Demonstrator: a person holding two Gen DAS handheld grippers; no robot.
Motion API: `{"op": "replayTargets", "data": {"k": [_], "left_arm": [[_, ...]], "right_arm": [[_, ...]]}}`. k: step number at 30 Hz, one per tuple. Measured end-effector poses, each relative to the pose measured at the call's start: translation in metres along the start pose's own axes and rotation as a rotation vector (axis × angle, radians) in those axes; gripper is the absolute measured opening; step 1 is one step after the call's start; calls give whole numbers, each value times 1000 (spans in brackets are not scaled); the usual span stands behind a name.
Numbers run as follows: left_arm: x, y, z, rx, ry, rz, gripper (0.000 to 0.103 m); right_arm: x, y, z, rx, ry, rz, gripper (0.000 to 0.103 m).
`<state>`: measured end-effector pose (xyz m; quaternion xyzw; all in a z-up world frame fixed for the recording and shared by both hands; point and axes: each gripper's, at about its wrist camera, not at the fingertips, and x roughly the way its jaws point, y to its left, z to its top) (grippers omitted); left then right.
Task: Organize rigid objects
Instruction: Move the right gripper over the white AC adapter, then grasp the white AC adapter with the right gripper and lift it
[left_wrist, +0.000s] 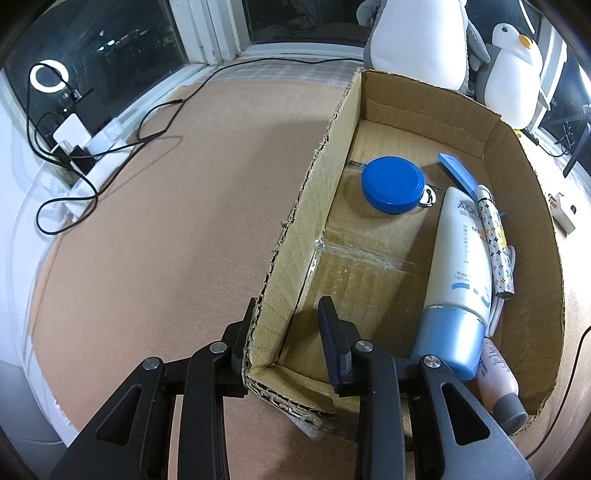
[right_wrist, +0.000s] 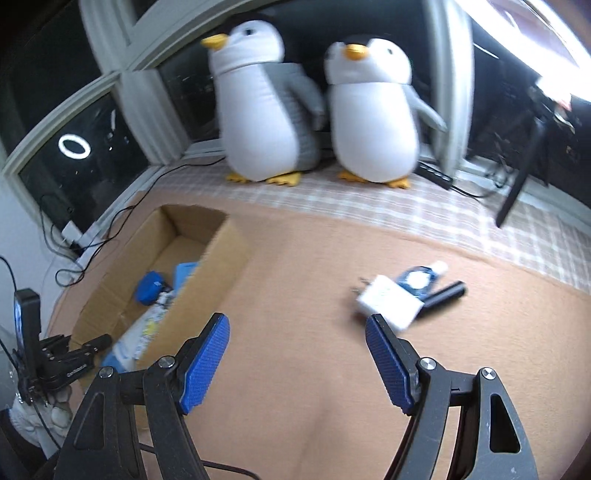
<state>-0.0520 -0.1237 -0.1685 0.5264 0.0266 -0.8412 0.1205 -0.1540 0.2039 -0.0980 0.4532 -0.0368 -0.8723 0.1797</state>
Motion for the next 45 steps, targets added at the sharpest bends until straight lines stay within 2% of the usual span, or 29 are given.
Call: {"op": "replayTargets", "data": {"k": [8,18,25,35,37,42,44,45], "left_arm": [[0,-3,0,3,4,18,30],[0,-6,1,8,6,37,31],[0,-6,1,9,6,39,31],[0,-6,1,9,6,38,31],[0,-6,1,9,6,38,31],[0,-6,1,8,6,38,31],[0,-6,1,8,6,38,31],[0,-6,1,9,6,38,31]], "right_arm": [[14,-43,11,17,16,-25,72],[44,-52,22,-49,81,-9,72],[57,-59,26,-42,116,8,71],[68,-60,20,-32,184,22,47],[69,-56,18,-38,193,25,47],[74,-44,11,-84,207,-37,46],[77,-40,9,-97,219,-65,32],[78,-38,9,-104,220,-78,33]]}}
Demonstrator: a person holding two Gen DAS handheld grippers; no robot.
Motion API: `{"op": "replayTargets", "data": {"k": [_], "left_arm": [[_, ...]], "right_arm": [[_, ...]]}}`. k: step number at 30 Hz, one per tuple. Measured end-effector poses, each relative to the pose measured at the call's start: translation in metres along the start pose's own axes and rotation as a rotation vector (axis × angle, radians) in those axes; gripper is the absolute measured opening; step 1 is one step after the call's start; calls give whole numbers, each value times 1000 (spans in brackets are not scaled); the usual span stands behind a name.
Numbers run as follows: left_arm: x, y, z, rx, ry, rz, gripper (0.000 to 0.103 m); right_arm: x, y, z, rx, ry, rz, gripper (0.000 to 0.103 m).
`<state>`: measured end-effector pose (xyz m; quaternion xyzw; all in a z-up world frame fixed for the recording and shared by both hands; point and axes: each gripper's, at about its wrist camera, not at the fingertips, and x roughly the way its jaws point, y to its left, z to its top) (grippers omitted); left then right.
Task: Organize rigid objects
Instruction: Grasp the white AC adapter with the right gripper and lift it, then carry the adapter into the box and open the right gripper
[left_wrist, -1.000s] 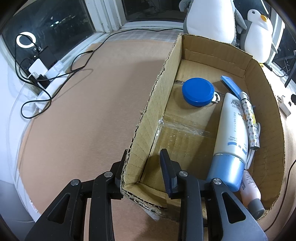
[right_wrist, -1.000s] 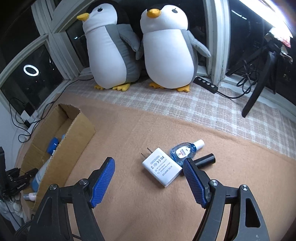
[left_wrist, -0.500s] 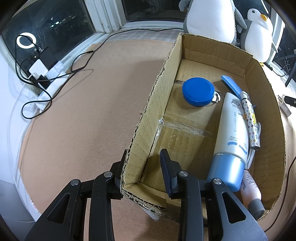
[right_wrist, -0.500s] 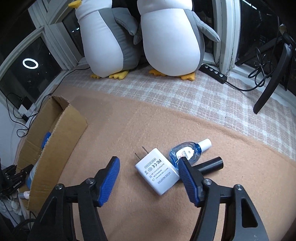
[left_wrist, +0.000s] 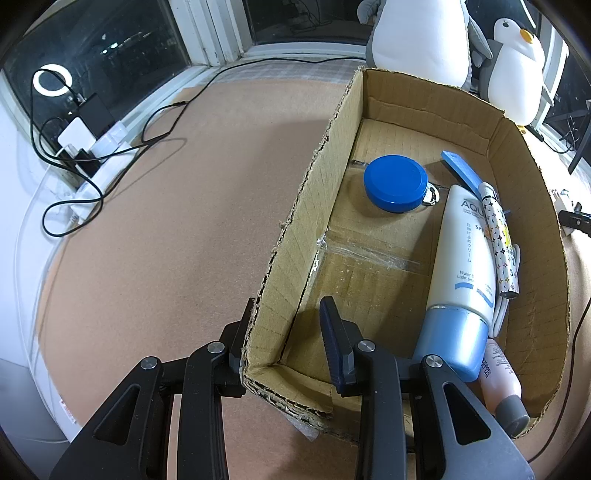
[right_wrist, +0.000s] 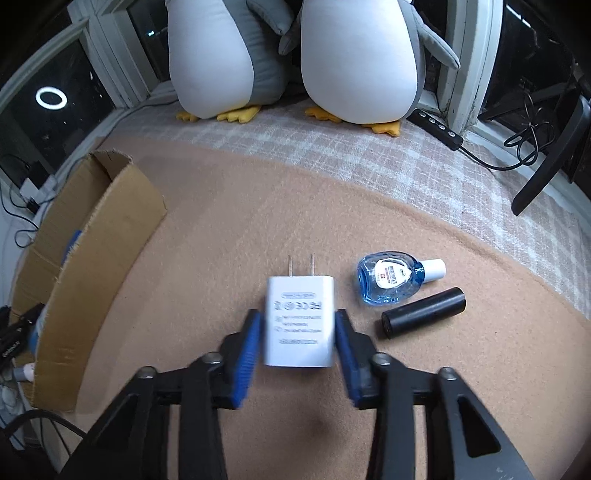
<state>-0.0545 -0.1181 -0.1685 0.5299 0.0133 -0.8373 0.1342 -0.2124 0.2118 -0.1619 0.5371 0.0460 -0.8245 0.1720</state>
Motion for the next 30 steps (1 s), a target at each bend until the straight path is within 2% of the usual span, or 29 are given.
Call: {"op": "replayTargets", "data": {"k": [6,20,30], "left_arm": [[0,0,0,-1,-1,0,30],[0,-1,3,-1,-6,-7,30],[1,0,2,-4,-10,-10,30]], "right_arm": [[-2,8,-3,-4,4,-32,32],[-35,43,-16,33,-85,31,32],[-80,105,-2,-54,-176,98,32]]}}
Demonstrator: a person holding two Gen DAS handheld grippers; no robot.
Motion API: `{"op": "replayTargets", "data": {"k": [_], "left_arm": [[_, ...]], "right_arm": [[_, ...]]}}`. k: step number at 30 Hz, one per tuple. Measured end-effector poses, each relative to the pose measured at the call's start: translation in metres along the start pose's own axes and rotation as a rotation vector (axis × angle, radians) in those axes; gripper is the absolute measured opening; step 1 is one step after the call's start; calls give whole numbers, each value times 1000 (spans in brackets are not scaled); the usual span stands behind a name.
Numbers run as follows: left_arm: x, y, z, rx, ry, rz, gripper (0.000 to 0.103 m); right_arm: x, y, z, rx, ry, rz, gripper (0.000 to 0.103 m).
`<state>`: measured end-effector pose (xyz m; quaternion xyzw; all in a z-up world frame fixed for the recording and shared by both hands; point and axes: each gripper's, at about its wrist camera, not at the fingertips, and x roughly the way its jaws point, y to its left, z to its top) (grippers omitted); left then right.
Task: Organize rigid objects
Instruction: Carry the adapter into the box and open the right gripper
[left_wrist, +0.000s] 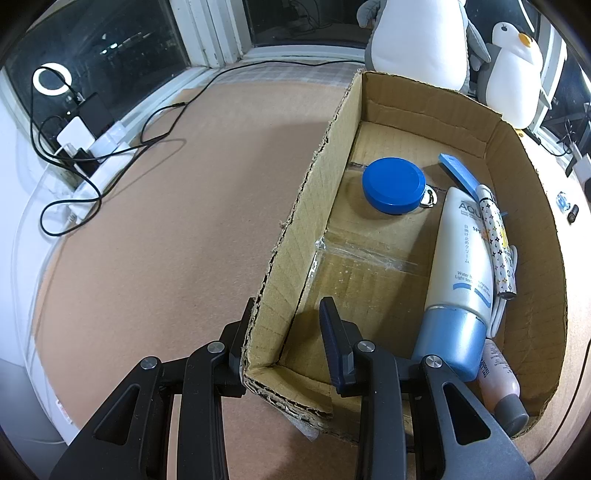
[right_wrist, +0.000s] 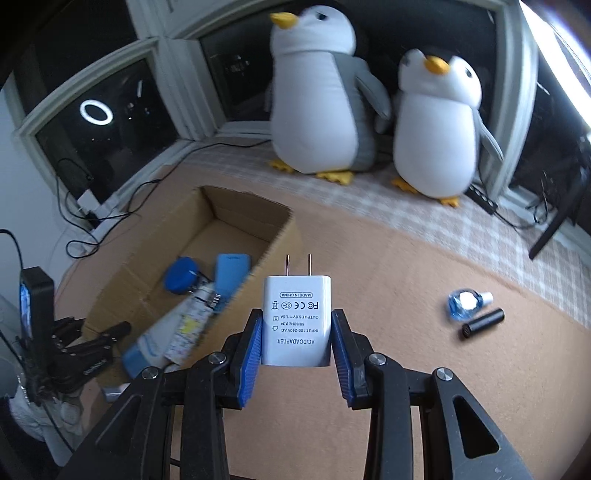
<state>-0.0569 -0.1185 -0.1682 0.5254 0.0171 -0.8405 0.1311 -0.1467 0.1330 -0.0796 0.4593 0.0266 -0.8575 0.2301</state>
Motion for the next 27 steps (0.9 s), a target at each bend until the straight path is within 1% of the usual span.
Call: {"op": "replayTargets", "data": {"k": [8,18,22,27], "left_arm": [[1,-1,0,4,-7,1,30],[1,1,-1,-8,-12,-8,30],[1,1,-1,-9,-13,-8,30],[1,1,-1,-9,-13,-9,30]], "right_arm": [[5,38,12,-48,-6,45,32],[26,84,16,-136,31,76,32],[34,96,15,-159,50,81,32],[37,99,16,-155,62,99,32]]}}
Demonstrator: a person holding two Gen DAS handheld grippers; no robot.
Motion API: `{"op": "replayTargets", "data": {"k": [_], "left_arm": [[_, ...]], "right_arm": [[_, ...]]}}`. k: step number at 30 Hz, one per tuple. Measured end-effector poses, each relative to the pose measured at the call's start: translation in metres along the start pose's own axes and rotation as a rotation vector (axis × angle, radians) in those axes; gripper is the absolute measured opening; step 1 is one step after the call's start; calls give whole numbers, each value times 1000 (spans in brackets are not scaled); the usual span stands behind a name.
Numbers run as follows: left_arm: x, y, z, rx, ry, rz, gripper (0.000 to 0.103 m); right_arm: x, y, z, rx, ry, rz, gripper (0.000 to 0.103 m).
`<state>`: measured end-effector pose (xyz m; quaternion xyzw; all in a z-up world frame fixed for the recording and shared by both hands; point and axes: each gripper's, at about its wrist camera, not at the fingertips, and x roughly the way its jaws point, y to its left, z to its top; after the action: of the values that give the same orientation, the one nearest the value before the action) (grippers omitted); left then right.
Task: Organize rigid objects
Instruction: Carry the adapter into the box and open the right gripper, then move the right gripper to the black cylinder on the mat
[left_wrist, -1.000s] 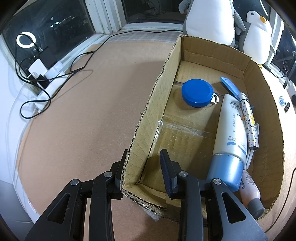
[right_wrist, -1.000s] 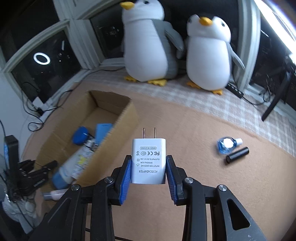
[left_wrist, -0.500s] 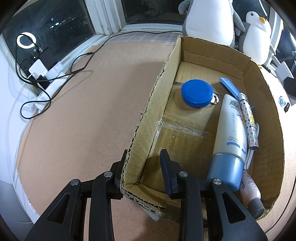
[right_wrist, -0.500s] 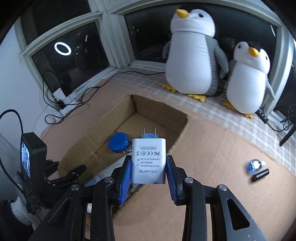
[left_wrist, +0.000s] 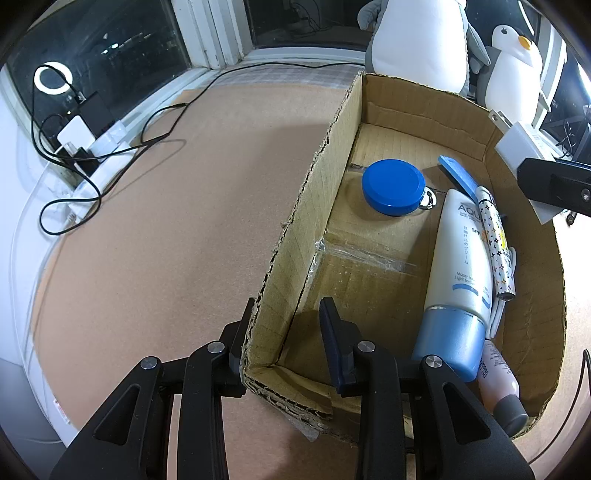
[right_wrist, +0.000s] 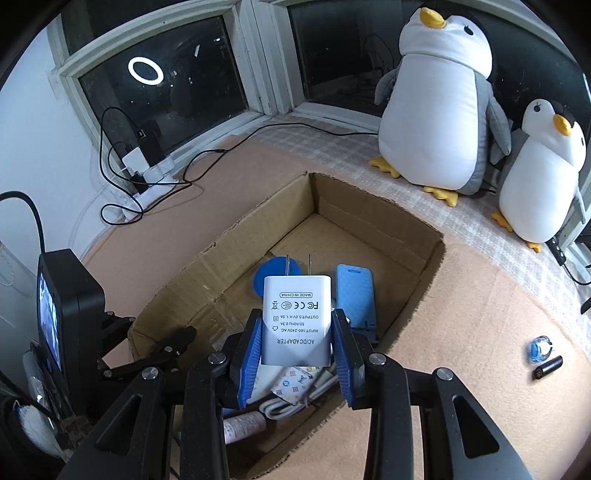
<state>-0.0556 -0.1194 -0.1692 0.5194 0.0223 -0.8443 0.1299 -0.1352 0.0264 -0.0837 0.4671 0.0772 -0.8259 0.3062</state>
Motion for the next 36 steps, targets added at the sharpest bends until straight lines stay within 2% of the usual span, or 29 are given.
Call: {"op": "replayTargets", "data": {"k": [9,13,27,30,36], "left_arm": [[0,1,0,0,0,-1,30],[0,1,0,1,-1,-1,30],[0,1,-1,0,-1,-1,30],[0,1,0,1,-1,-1,30],[0,2,-1,1,-1,-2,30]], "right_arm": [[5,-2,4,21,16,15,34],[4,-3,6,21,3,11,50],[-5,-11,4,30,-16,-33,58],[-8,-16,1,39,-22,-42,64],[-17,-29,-7,70,-33,-61,65]]}}
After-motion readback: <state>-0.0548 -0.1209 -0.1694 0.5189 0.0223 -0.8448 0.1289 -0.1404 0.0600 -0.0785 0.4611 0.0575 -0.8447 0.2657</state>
